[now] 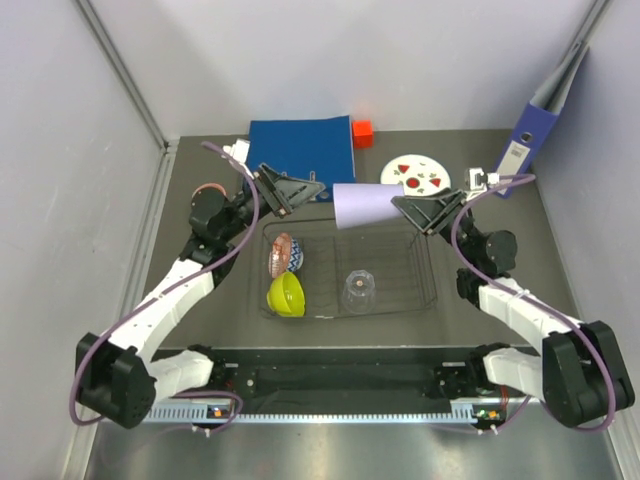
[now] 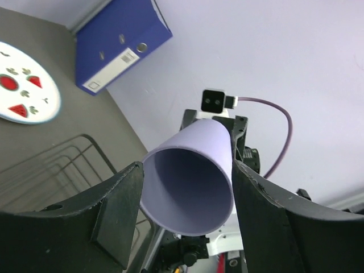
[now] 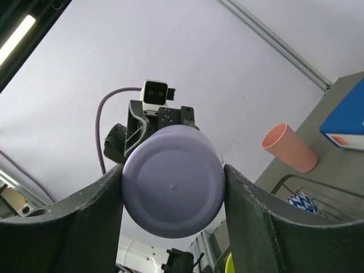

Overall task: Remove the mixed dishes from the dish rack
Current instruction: Place the cup at the center of the board.

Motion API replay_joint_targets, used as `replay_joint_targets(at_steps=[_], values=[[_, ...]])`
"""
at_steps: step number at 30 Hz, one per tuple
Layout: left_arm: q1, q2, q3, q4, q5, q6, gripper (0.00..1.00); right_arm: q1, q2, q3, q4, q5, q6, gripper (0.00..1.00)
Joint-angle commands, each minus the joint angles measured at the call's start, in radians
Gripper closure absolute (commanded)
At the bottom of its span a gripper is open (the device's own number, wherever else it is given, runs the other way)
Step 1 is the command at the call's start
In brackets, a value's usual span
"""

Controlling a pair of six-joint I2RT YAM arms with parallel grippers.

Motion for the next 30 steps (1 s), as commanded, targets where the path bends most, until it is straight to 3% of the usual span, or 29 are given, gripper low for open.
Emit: replay_joint_targets(at_steps=[1, 10, 14, 15, 19, 20, 21, 26, 27, 28, 29, 30], values=[[-0.015, 0.039, -0.013, 0.201, 0.098, -0.097, 0.32, 0.014, 0.033, 0.054, 0.093, -0.007, -0.001, 1.0], [-0.085, 0.029, -0.013, 0.184, 0.089, -0.063, 0.31, 0.038, 0.1, 0.098, 0.102, 0.004, -0.015, 1.0], [-0.11, 0.031, -0.022, 0.192, 0.09, -0.063, 0.36, 0.065, 0.135, 0.128, 0.103, 0.007, -0.021, 1.0], [-0.111, 0.033, -0.023, 0.19, 0.09, -0.062, 0.39, 0.069, 0.14, 0.129, 0.103, 0.009, -0.023, 1.0], [-0.113, 0.023, -0.029, 0.192, 0.089, -0.054, 0.79, 0.078, 0.14, 0.114, 0.102, 0.01, -0.027, 1.0], [-0.111, 0.022, -0.028, 0.18, 0.09, -0.051, 0.94, 0.077, 0.135, 0.109, 0.1, 0.01, -0.03, 1.0], [-0.113, 0.019, -0.026, 0.174, 0.087, -0.043, 1.0, 0.077, 0.131, 0.105, 0.099, 0.01, -0.033, 1.0], [-0.111, 0.005, -0.026, 0.126, 0.064, -0.022, 1.0, 0.077, 0.094, 0.085, 0.027, 0.012, -0.07, 0.98], [-0.111, -0.001, -0.014, 0.097, 0.053, 0.004, 1.0, 0.077, 0.08, 0.088, -0.019, 0.015, -0.087, 0.8], [-0.113, -0.012, 0.003, 0.051, 0.041, 0.032, 1.0, 0.077, 0.065, 0.1, -0.08, 0.023, -0.145, 0.34], [-0.111, -0.018, 0.026, -0.024, 0.006, 0.067, 1.0, 0.078, 0.018, 0.115, -0.181, 0.038, -0.189, 0.09], [-0.111, -0.021, 0.09, -0.178, -0.015, 0.163, 1.0, 0.081, -0.009, 0.135, -0.41, 0.09, -0.246, 0.01]])
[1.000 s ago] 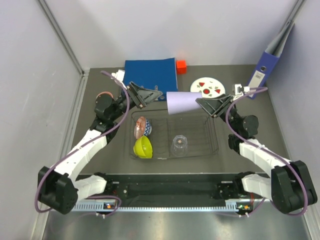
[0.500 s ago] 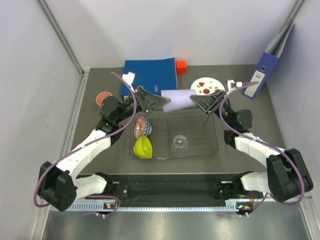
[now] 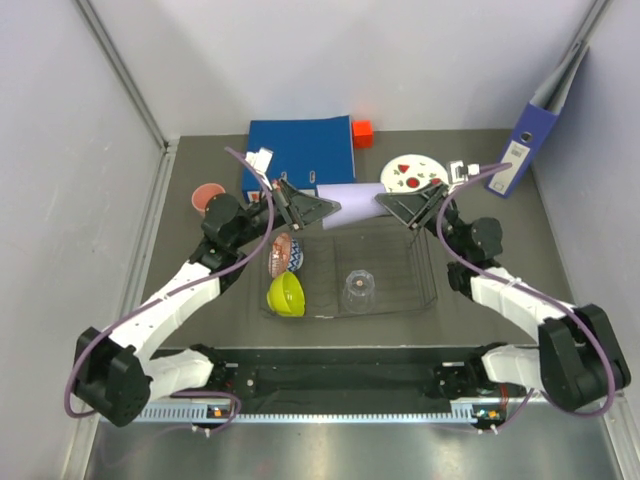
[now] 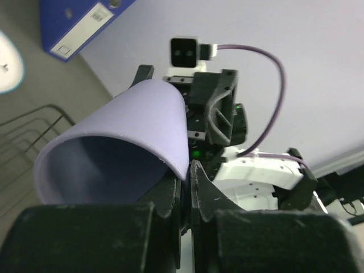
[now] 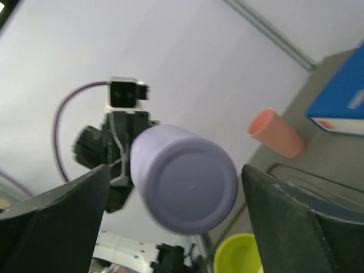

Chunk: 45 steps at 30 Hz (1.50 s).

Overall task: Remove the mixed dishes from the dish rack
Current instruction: Place the cup at the center of the board.

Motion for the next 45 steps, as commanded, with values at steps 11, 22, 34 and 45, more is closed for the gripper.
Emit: replay_joint_targets(at_steps=[11, 22, 34, 45], values=[[0.0, 0.073, 0.704, -1.326, -1.006, 0.66, 1.0, 0.067, -0.321, 0.313, -1.233, 0.623, -0.664, 0.0], [0.212, 0.34, 0.952, -1.514, -1.269, 0.791, 1.0, 0.065, -0.343, 0.249, -1.23, 0.611, -0.664, 0.0], [0.293, 0.42, 1.002, -1.588, -1.211, 0.76, 1.0, 0.067, -0.377, 0.192, -1.198, 0.607, -0.683, 0.0], [0.351, 0.518, 1.032, -1.569, -1.027, 0.726, 1.0, 0.067, -0.355, 0.189, -1.199, 0.576, -0.675, 0.0]])
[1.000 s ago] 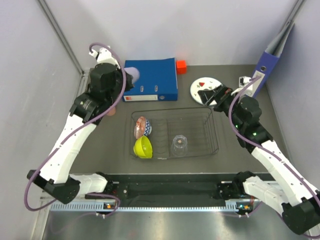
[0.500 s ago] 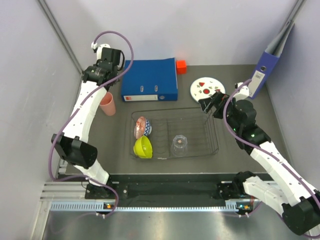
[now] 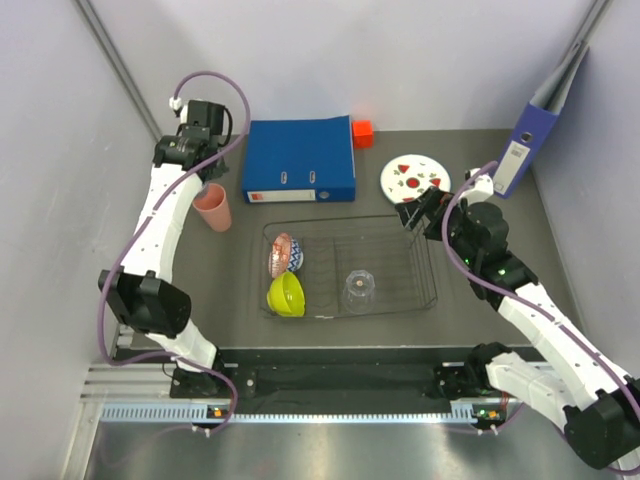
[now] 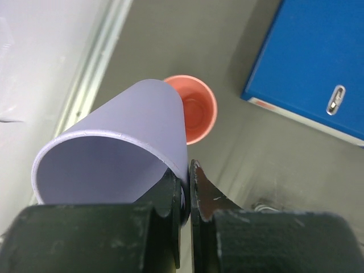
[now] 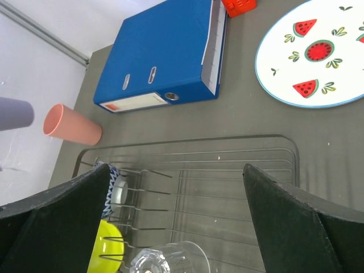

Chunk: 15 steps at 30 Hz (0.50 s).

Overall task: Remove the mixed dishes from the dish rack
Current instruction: Place the cup at the center of the board.

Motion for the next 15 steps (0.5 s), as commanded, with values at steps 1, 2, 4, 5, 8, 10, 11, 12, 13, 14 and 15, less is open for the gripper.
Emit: replay_joint_targets(at_steps=[1, 2, 4, 5, 8, 10, 11, 12, 13, 14, 15], values=[[0.013, 0.046, 0.025, 0.034, 0.086, -0.036, 1.0, 0.007, -0.026, -0.008, 0.031, 0.001, -0.006, 0.01], [0.015, 0.057, 0.023, 0.045, 0.089, -0.039, 1.0, 0.006, -0.026, -0.011, 0.028, 0.004, -0.009, 0.0], [0.018, 0.064, 0.005, 0.062, 0.106, -0.044, 1.0, 0.007, -0.02, -0.014, 0.022, 0.003, -0.009, 0.0], [0.02, 0.067, -0.004, 0.08, 0.115, -0.045, 1.0, 0.007, -0.017, -0.013, 0.02, 0.003, -0.012, 0.0], [0.026, 0.078, -0.026, 0.094, 0.123, -0.048, 1.0, 0.009, -0.007, -0.008, 0.014, 0.003, -0.017, 0.0], [0.033, 0.084, -0.041, 0.108, 0.131, -0.05, 1.0, 0.006, 0.0, -0.005, 0.01, 0.003, -0.02, 0.0], [0.036, 0.089, -0.046, 0.113, 0.141, -0.05, 1.0, 0.007, 0.002, -0.002, 0.009, 0.006, -0.023, 0.0], [0.041, 0.09, -0.049, 0.12, 0.144, -0.048, 1.0, 0.009, 0.008, -0.001, 0.008, 0.006, -0.022, 0.0], [0.043, 0.095, -0.05, 0.122, 0.146, -0.048, 1.0, 0.007, 0.008, 0.001, 0.005, 0.007, -0.025, 0.01], [0.044, 0.097, -0.049, 0.12, 0.149, -0.047, 0.97, 0.009, 0.011, 0.003, 0.003, 0.007, -0.023, 0.0], [0.044, 0.095, -0.047, 0.123, 0.149, -0.047, 0.92, 0.007, 0.016, 0.003, 0.005, 0.006, -0.025, 0.0]])
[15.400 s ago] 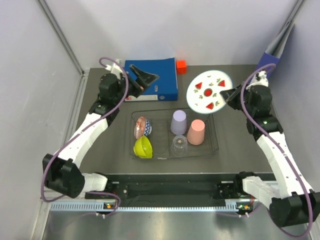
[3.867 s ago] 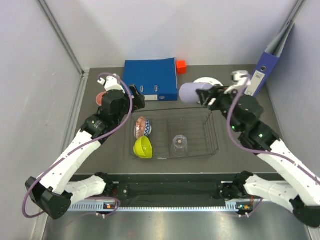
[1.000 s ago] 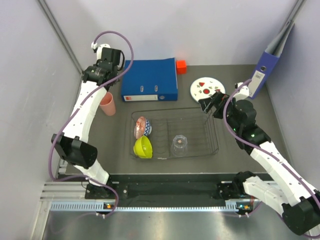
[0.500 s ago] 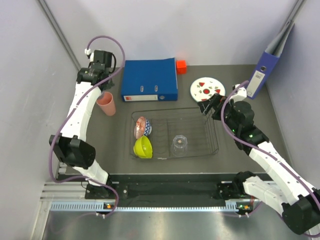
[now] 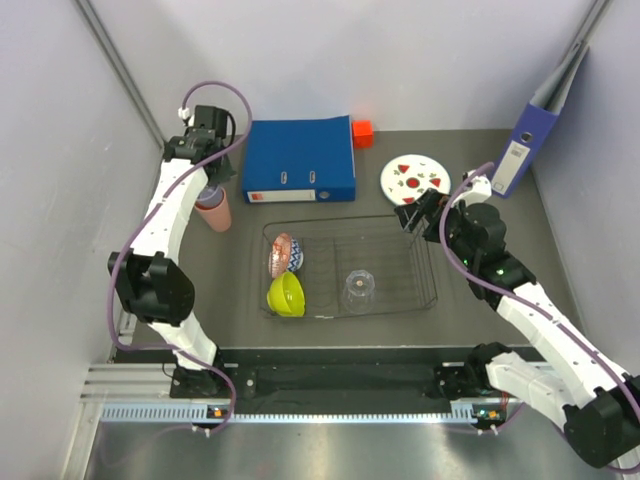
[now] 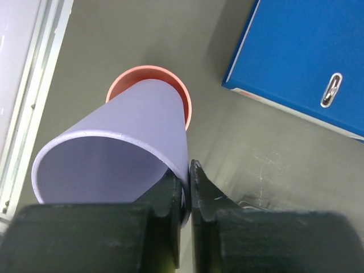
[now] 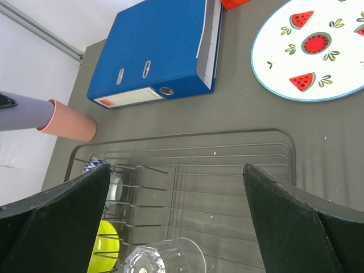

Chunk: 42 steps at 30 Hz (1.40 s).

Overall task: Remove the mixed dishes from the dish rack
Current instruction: Place the cup at the center of the board, then pick up the cup from the dish rack.

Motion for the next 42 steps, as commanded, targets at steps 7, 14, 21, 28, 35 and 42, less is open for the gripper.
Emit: replay_joint_targets(at_steps=[7, 14, 21, 28, 35, 42], values=[[0.01, -0.017, 0.1, 0.035, -0.012, -0.007, 0.34, 0.009, 0.027, 0.017, 0.017, 0.003, -0.02, 0.0], [0.004, -0.225, 0.006, 0.243, -0.016, -0.046, 0.01, 0.015, 0.02, 0.017, 0.014, 0.008, -0.029, 0.0], [-0.218, -0.358, -0.134, 0.307, -0.046, -0.053, 0.01, 0.105, 0.027, 0.043, -0.027, 0.074, -0.099, 0.0], [-0.461, -0.396, -0.384, 0.397, -0.039, -0.183, 0.01, 0.355, 0.064, 0.086, -0.148, 0.309, -0.205, 0.0], [-0.464, -0.579, -0.719, 0.643, 0.077, -0.291, 0.01, 0.55, 0.076, 0.08, -0.296, 0.327, -0.225, 0.0], [-0.467, -0.594, -0.72, 0.613, 0.101, -0.264, 0.01, 0.642, 0.156, 0.077, -0.29, 0.349, -0.204, 0.0]])
